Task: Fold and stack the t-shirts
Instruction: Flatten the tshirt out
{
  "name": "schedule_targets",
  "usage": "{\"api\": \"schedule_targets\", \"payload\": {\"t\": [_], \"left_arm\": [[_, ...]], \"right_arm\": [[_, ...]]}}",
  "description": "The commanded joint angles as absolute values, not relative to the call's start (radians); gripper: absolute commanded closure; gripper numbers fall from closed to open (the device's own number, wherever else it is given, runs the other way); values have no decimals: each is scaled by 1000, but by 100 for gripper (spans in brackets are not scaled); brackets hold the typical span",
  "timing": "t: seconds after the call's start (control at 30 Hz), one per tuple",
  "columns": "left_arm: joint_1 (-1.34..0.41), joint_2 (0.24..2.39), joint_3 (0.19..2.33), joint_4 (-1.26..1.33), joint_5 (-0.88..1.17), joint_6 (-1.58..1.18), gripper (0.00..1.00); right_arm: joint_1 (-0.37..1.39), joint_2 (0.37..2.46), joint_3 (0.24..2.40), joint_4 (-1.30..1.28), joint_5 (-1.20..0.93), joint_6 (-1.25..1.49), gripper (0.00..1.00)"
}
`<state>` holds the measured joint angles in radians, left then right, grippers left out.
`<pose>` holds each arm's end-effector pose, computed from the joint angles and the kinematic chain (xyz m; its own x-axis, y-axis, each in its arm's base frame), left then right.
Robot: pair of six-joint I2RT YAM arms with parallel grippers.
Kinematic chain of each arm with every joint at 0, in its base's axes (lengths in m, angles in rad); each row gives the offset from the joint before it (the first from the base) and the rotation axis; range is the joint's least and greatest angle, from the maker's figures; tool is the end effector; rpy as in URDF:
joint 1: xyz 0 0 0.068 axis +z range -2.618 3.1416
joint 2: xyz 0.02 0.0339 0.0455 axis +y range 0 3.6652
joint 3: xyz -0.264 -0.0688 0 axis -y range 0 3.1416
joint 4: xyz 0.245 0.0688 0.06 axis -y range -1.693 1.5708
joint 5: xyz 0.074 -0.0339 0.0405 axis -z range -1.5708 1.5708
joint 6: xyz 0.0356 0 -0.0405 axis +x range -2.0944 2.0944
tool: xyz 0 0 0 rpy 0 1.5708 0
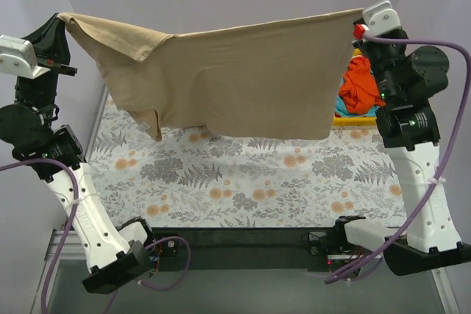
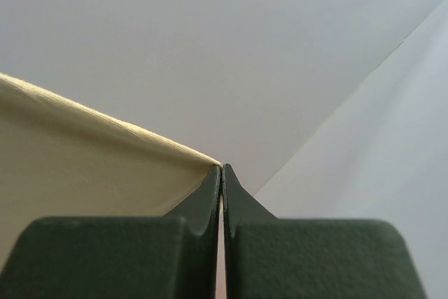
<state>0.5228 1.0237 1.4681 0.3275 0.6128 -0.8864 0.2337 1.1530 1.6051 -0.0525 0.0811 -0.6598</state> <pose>0.1419 0.0581 0.5704 0.4218 -0.4884 -0.7639 0.4358 0.8480 -0.3016 0.2029 0.0453 0.5584 0.3960 -0.5337 -0.7472 0.1070 0.8350 -0.5398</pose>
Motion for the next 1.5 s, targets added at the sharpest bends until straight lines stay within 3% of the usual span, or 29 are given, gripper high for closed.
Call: {"api": "schedule_targets", "payload": {"t": [0.0, 0.2, 0.5, 0.6, 0.77, 0.87, 1.07, 1.2, 1.33, 1.47], "left_arm": [[534, 1037, 1502, 307, 549, -931, 100], [534, 1090, 1519, 292, 577, -934, 100], [445, 1466, 1690, 328, 631, -919, 100], [379, 1651, 1857, 287, 568, -847, 100], [360, 1948, 2399, 235, 434, -900, 100], [359, 2071, 2624, 288, 355, -862, 100], [360, 1826, 2272, 531, 374, -810, 100], [360, 1674, 1891, 595, 483, -782, 100], [361, 1536, 1397, 638, 569, -686, 100], [351, 1433, 1073, 625, 656, -585, 100]], "right_arm": [[221, 1121, 1640, -43, 83, -627, 99], [219, 1188, 1637, -43, 78, -641, 99], [219, 1537, 1819, 37, 77, -614, 99], [221, 1699, 2017, 40, 112, -603, 99], [221, 1926, 2383, 44, 186, -584, 99], [221, 1915, 2445, 141, 207, -583, 99], [219, 1757, 2215, 330, 155, -574, 99], [218, 1714, 2015, 330, 72, -616, 99], [221, 1674, 1716, 334, -38, -682, 99], [235, 1626, 1362, 330, -63, -768, 99]]}}
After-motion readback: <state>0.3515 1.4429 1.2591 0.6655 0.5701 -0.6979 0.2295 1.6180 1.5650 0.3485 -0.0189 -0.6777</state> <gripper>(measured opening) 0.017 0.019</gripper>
